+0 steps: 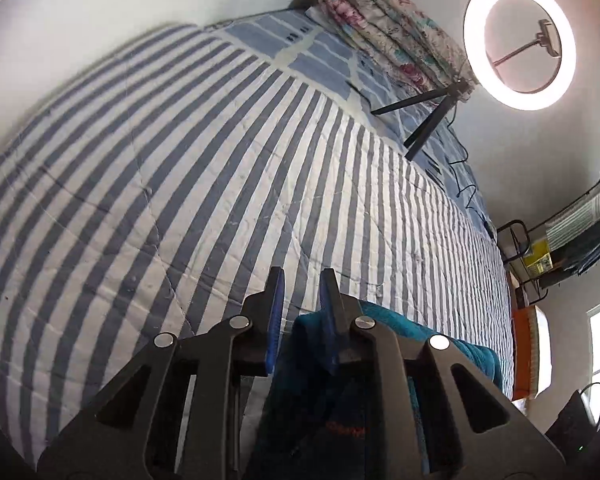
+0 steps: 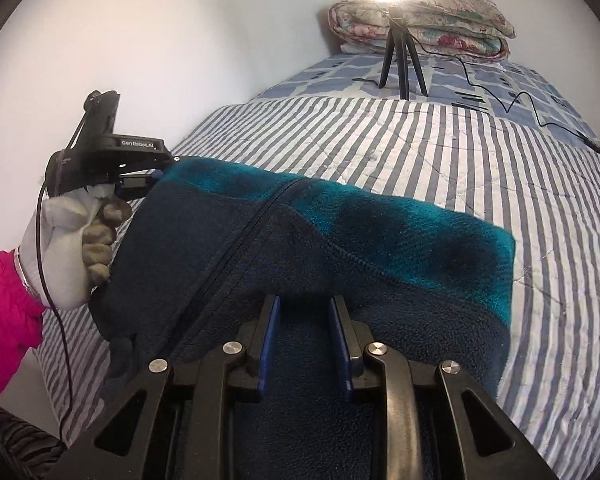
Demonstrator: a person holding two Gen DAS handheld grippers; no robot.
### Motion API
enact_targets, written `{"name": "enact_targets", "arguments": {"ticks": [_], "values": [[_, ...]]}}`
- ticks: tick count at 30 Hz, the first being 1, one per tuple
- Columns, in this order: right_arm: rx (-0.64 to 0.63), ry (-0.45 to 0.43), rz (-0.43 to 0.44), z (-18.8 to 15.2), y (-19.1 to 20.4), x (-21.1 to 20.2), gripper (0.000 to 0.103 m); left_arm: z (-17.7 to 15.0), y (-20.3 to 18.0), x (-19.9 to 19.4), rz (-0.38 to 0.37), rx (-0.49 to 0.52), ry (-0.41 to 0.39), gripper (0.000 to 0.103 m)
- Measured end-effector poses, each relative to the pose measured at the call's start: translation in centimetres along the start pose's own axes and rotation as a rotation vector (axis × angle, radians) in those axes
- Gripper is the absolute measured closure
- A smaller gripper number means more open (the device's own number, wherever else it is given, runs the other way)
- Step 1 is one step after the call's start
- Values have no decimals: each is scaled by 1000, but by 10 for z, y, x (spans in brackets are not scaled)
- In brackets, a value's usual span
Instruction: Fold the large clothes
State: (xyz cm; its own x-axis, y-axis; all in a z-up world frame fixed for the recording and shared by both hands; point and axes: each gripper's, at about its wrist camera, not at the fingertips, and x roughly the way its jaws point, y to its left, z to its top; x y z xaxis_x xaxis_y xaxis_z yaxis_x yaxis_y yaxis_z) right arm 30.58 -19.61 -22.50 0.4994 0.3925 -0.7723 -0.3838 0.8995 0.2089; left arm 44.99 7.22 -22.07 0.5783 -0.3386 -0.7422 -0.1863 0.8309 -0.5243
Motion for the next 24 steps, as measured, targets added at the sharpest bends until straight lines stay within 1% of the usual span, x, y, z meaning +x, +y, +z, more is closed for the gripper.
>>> {"name": "enact_targets", "arguments": {"ticks": [2, 5, 7, 9, 11, 12, 14, 15, 16, 17, 18, 20, 21, 24], "values": [[-5, -57, -30, 7, -3, -18, 77, -3, -15, -17, -8, 61, -18, 87], [64, -125, -73, 17, -26, -37, 77, -22, -48, -48, 2, 221, -51, 87], [115, -143, -88, 18, -41, -42, 73, -36, -65, -56, 7, 302, -57, 87], [171, -136, -85, 15, -57, -37, 73, -48, -76, -49, 34, 349, -48, 87], [177, -94, -104, 8, -64, -23, 74, -60, -70, -38, 58, 343, -22, 87], [160, -68, -123, 4, -65, -15, 77, -64, -62, -28, 66, 322, -3, 87], [134, -41, -149, -5, -68, -2, 77, -73, -41, -9, 61, 276, 31, 79], [144, -32, -150, -7, -74, 1, 77, -79, -30, 0, 49, 255, 43, 79], [163, -30, -141, -7, -78, 1, 77, -80, -25, 0, 32, 243, 33, 76], [185, -27, -132, -6, -81, 1, 77, -79, -26, -2, 39, 244, 37, 67], [187, -22, -136, -5, -81, -3, 77, -74, -26, -6, 50, 241, 44, 63], [170, -25, -166, -2, -76, -14, 77, -66, -24, -22, 54, 210, 38, 63], [162, -32, -172, -1, -72, -21, 75, -64, -23, -35, 54, 201, 22, 63], [147, -51, -122, -4, -59, -47, 74, -66, -27, -70, 36, 219, -15, 63]]}}
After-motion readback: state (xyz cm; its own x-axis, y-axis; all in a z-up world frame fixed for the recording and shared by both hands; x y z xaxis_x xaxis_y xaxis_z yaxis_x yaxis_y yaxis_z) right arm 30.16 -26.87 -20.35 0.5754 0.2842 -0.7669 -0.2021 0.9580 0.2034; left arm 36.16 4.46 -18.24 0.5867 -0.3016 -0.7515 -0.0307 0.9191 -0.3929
